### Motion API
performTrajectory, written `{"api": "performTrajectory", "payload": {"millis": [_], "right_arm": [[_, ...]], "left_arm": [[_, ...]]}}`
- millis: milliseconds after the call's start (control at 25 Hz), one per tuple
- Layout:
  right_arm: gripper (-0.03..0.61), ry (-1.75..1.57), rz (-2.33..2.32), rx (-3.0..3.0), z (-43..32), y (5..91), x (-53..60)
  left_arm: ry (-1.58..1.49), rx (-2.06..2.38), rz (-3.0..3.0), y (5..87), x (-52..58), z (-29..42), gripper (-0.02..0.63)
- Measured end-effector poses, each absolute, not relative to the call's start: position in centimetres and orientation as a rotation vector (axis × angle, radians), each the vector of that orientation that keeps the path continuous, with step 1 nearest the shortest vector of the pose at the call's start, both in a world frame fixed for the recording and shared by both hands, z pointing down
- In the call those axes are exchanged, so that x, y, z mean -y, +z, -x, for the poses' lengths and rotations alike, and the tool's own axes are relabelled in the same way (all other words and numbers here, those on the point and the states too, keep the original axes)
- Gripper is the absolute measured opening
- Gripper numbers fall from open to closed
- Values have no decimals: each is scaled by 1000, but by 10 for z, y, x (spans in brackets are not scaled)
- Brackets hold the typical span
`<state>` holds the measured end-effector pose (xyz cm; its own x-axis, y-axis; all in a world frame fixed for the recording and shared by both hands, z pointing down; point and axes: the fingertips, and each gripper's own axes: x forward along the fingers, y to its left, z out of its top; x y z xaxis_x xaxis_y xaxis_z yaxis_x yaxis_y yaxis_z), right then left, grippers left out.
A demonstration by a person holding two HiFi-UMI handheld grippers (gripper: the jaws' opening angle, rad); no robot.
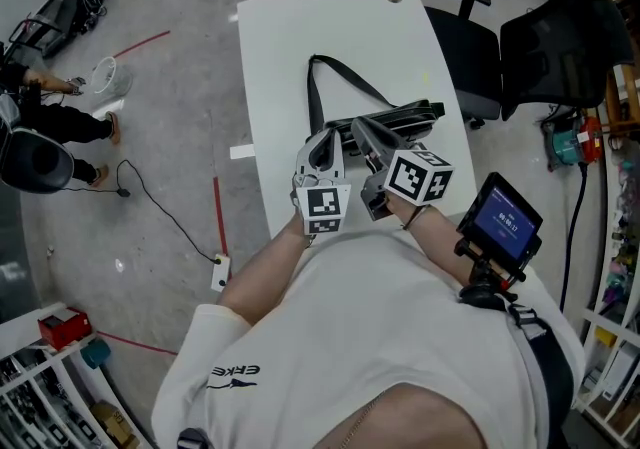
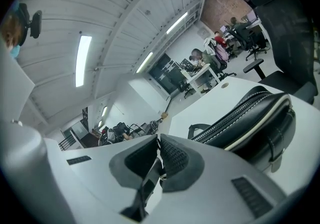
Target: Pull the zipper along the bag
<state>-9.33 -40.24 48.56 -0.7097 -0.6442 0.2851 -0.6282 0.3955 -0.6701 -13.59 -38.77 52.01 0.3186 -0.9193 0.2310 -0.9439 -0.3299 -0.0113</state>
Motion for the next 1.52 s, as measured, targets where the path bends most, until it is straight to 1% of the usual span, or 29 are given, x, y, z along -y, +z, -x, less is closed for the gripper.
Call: {"api": "performTrajectory", "payload": {"millis": [200,520,1280,1520], "right_arm": [[15,-1242,1186,-2625,111,491,399],[15,-1260,1167,-2639,109,490,395],[18,-1274,1142,-2658,120,498,395],[18,-1302,1125,-2621,119,498,396]], "left_arm": [[272,1726,-2448,523,386,148,3],[247,1710,-2444,518,384,135,3],[116,1650,-2404,523,386,138,3],[31,1618,-2360,524,387,142,3]]}}
